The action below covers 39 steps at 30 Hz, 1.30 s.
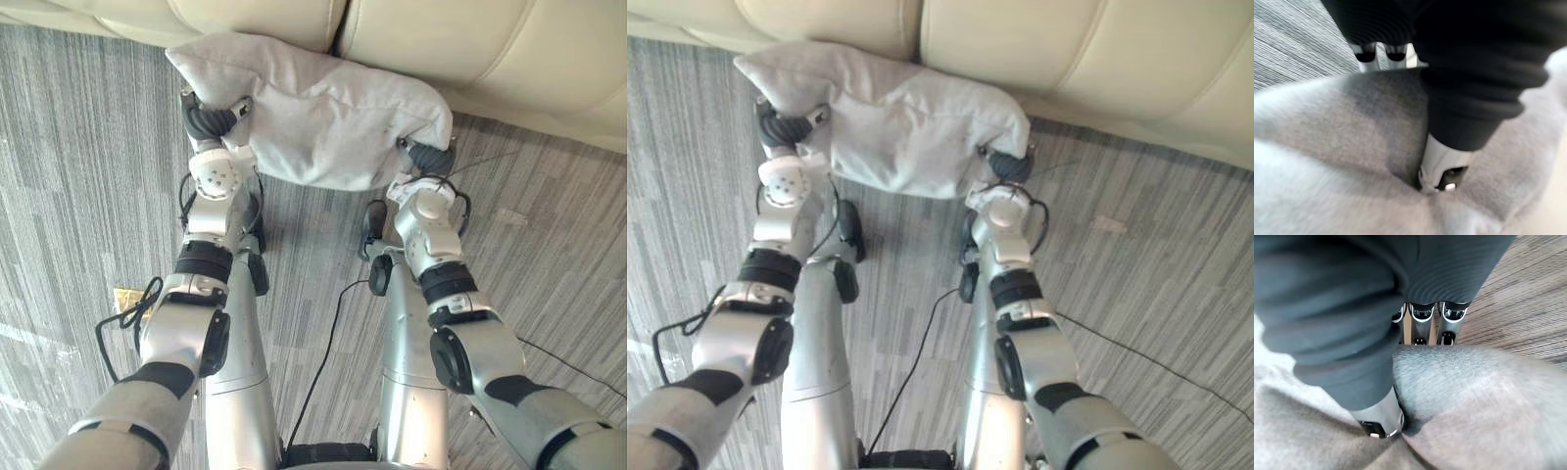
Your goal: Pick up cushions and gather them together orderly.
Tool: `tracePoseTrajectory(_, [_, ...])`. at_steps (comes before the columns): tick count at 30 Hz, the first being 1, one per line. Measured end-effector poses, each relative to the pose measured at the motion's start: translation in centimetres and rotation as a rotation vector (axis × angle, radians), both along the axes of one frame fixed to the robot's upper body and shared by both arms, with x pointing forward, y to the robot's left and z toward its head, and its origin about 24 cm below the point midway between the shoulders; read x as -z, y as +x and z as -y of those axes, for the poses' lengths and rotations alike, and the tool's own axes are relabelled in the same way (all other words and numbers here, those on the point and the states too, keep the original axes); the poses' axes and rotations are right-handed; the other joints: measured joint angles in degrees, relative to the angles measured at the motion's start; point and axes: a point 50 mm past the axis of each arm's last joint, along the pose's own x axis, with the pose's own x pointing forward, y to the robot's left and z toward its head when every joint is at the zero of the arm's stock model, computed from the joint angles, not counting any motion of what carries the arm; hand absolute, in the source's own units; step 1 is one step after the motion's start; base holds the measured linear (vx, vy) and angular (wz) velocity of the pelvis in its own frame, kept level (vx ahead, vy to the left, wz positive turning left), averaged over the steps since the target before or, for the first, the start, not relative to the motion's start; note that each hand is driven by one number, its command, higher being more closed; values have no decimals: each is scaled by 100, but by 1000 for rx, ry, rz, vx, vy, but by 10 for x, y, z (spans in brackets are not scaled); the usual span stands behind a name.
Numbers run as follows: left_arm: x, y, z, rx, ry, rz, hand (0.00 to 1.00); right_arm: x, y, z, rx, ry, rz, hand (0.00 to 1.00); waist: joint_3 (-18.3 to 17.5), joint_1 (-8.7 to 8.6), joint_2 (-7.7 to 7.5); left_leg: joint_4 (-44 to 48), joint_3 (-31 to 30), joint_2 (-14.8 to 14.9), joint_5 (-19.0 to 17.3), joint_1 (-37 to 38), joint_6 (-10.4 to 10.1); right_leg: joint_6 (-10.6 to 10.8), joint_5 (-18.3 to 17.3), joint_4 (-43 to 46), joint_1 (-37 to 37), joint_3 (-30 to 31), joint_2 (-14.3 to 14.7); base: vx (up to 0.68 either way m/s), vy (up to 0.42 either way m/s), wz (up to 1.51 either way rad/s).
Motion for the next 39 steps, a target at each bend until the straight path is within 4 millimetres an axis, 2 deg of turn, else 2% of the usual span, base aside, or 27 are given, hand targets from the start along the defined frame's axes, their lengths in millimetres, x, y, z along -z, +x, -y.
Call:
tracePoseTrajectory(4, [21, -15, 11, 53, 41, 9, 100, 19, -18, 5, 1, 1, 14, 100, -8, 6, -5, -459, 55, 13, 7, 948, 20, -49, 33, -461, 945, -63, -11, 7, -21, -2])
tracePoseTrajectory(7, [53, -34, 24, 111, 41, -17, 100, 44, -46, 13, 17, -17, 12, 100, -115, 23, -6, -995, 140, -33, 30, 2072, 17, -82, 61, -965, 2044, -95, -29, 60, -43, 1])
tracePoseTrajectory(8, [58, -37, 26, 120, 39, -23, 100, 47, -50, 15, 24, -24, 11, 100, -123, 27, -8, -1073, 161, -41, 32, 2257, 14, -85, 63, -1041, 2214, -95, -30, 101, -38, -1])
tracePoseTrajectory(10, [84, -55, 33, 152, 7, -66, 100, 64, -73, 24, 48, -46, -6, 100, -545, 23, 13, -1284, 201, -55, 46, 2705, -28, -82, 64, -1311, 2670, -124, -29, 140, -21, -3])
tracePoseTrajectory(13, [104, -73, 41, 175, -51, -99, 100, 76, -93, 31, 63, -65, -16, 100, -801, 22, 25, -1499, 203, -64, 26, 3223, -24, -80, 63, -1614, 3250, -189, -27, 147, 7, 1])
tracePoseTrajectory(16, [133, -102, 39, 187, -97, -168, 100, 93, -122, 35, 33, -111, -49, 100, -1136, 45, 29, -1870, 285, -70, -38, 4061, -43, -75, 63, -2069, 4113, -253, -22, 149, 23, -1])
tracePoseTrajectory(17, [138, -106, 38, 188, -100, -180, 100, 96, -126, 35, 26, -115, -58, 100, -1205, 47, 25, -1912, 301, -69, -44, 4148, -40, -73, 62, -2123, 4198, -254, -22, 154, 26, -6])
tracePoseTrajectory(18, [148, -117, 35, 183, -109, -210, 100, 104, -138, 34, 6, -126, -83, 100, -1437, 60, 36, -2042, 340, -68, -70, 4355, -48, -70, 61, -2272, 4402, -252, -18, 105, 15, -6])
tracePoseTrajectory(20, [159, -135, 31, 185, -117, -241, 100, 114, -157, 34, -24, -138, -123, 100, -1677, 91, 126, -2197, 373, -62, -119, 4746, -58, -55, 68, -2522, 4807, -267, -4, 123, 19, -6])
tracePoseTrajectory(24, [166, -160, 25, 181, -125, -255, 100, 125, -178, 32, -71, -161, -173, 100, -2011, 149, 279, -2270, 524, 18, -305, 5209, -79, -29, 85, -2818, 5243, -162, 75, 101, 25, -19])
tracePoseTrajectory(27, [169, -170, 22, 186, -128, -265, 100, 129, -184, 31, -83, -183, -193, 100, -2125, 181, 291, -2250, 648, 59, -428, 5458, -85, -28, 85, -2878, 5423, -48, 115, 95, 30, -29])
tracePoseTrajectory(30, [175, -175, 22, 194, -127, -288, 100, 131, -185, 31, -81, -217, -204, 100, -2241, 188, 276, -2136, 635, 0, -729, 5558, -42, -6, 66, -2752, 5502, 40, 111, 94, 47, -28])
tracePoseTrajectory(33, [189, -179, 20, 202, -113, -352, 100, 148, -187, 32, -85, -239, -280, 100, -2223, 154, 199, -2022, 721, -54, -984, 6038, 0, -84, 118, -1609, 5356, -155, -61, 77, 31, -17])
tracePoseTrajectory(35, [196, -180, 18, 204, -90, -388, 100, 161, -188, 32, -98, -241, -337, 100, -2239, 153, 150, -2127, 717, -47, -1092, 6292, 11, -205, 409, -1033, 5222, -455, -229, 46, -2, -17])
tracePoseTrajectory(36, [197, -181, 14, 209, -55, -400, 100, 170, -187, 31, -112, -249, -374, 100, -2261, 144, 117, -2407, 642, -65, -1040, 6489, 97, -367, 819, -746, 4979, -677, -325, 70, -3, -11])
tracePoseTrajectory(37, [198, -181, 12, 209, -45, -403, 100, 173, -187, 30, -118, -251, -389, 100, -2255, 137, 142, -2526, 607, -34, -1005, 6520, 157, -435, 731, -777, 4914, -778, -317, 164, -28, -19])
tracePoseTrajectory(38, [198, -181, 9, 208, -28, -407, 100, 176, -186, 28, -142, -268, -400, 100, -2270, 112, 91, -2805, 500, -44, -981, 6579, 178, -294, 434, -1386, 4842, -842, -217, 168, -47, -14])
tracePoseTrajectory(39, [198, -181, 9, 208, -25, -408, 100, 176, -185, 28, -146, -273, -402, 100, -2270, 108, 91, -2856, 451, -41, -972, 6586, 190, -248, 426, -1654, 4841, -827, -170, 205, -82, -20])
